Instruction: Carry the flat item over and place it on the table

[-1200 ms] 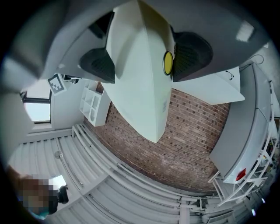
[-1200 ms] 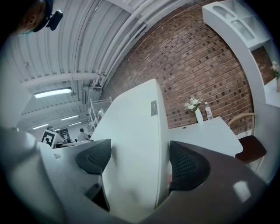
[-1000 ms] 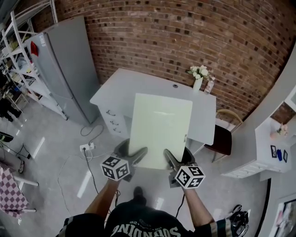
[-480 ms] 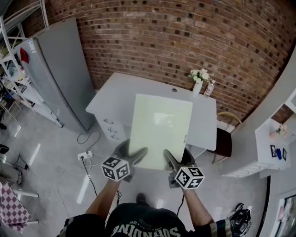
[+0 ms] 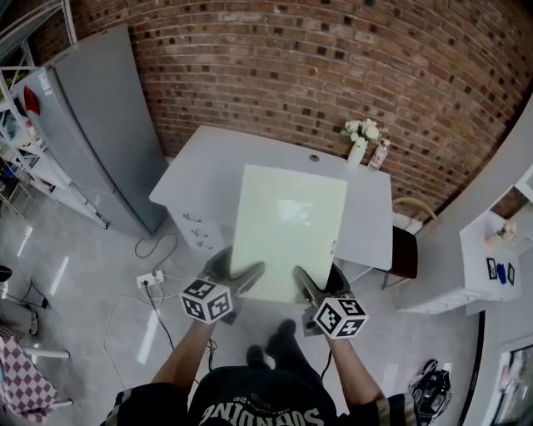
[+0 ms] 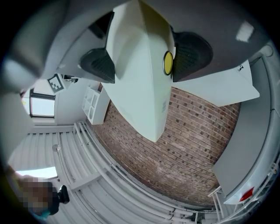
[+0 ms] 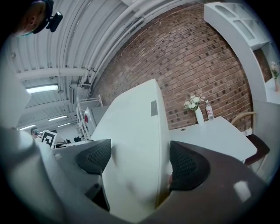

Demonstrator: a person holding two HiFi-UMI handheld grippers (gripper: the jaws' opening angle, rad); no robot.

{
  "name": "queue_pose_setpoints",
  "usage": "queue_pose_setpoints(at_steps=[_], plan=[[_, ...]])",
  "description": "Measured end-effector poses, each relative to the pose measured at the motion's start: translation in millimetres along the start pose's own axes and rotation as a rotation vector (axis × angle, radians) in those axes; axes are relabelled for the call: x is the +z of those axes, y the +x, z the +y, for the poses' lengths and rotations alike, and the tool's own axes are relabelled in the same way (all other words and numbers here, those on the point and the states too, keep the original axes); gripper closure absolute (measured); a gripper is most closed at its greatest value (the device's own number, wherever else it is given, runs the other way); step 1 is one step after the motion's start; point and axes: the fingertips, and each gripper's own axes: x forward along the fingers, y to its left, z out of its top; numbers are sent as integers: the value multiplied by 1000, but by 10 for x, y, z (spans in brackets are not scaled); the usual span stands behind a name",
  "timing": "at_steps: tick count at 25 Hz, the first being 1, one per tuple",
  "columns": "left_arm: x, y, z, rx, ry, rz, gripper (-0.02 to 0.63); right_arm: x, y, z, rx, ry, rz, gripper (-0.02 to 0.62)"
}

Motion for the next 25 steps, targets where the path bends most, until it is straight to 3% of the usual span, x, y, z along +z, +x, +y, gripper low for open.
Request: queue_pose_setpoints(at_steps=[11, 25], plan=[[16, 403, 308, 6, 1, 12, 195, 33, 423, -280, 2, 15, 2, 183], [292, 1690, 661, -16, -7, 36, 195, 601, 1217, -1169, -25, 26, -3, 183]])
